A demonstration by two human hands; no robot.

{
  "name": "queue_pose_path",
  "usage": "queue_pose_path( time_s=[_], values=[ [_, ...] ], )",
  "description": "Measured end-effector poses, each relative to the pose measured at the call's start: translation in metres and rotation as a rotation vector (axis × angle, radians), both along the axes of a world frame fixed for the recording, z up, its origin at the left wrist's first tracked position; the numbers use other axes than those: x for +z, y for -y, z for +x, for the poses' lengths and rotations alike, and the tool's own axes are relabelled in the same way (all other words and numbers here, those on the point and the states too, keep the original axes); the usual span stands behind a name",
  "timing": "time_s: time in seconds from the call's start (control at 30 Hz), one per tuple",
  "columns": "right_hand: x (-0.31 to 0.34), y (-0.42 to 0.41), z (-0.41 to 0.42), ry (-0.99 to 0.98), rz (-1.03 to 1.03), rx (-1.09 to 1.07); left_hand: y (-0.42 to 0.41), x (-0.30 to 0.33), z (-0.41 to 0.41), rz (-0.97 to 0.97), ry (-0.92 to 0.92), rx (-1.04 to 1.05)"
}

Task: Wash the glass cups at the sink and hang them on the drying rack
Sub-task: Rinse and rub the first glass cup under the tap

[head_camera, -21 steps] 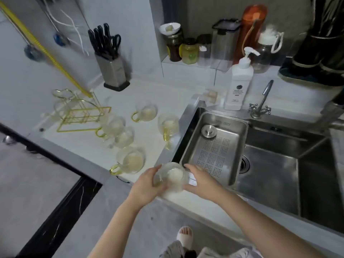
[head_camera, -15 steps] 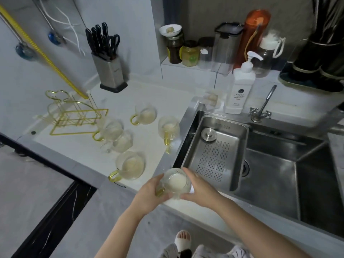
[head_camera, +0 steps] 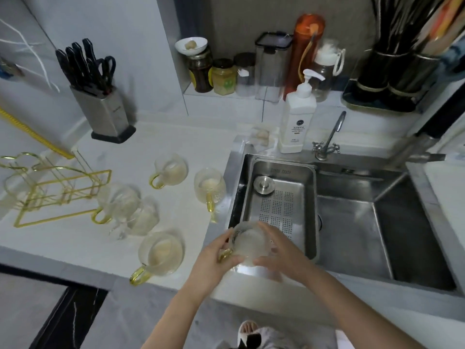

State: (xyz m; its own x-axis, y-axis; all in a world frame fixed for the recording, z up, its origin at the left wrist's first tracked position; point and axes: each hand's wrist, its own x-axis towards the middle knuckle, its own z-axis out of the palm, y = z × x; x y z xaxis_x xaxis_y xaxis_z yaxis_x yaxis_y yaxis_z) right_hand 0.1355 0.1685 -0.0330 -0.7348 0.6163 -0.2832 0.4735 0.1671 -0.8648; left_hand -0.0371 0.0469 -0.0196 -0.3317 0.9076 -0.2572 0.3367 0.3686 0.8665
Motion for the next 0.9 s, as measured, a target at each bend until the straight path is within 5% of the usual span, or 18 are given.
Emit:
queue_pose_path(
  time_s=[0.4, 0.9],
  values=[
    [0.022, -0.042, 0.087, -0.162, -0.098, -0.555, -0.119, 0.008, 0.068, 0.095, 0.156, -0.149],
    [0.011, -0.099, 0.179, -0.309, -0.226, -0.785, -0.195, 0.022, 0.174, 0.071, 0.306, -0.125]
  ],
)
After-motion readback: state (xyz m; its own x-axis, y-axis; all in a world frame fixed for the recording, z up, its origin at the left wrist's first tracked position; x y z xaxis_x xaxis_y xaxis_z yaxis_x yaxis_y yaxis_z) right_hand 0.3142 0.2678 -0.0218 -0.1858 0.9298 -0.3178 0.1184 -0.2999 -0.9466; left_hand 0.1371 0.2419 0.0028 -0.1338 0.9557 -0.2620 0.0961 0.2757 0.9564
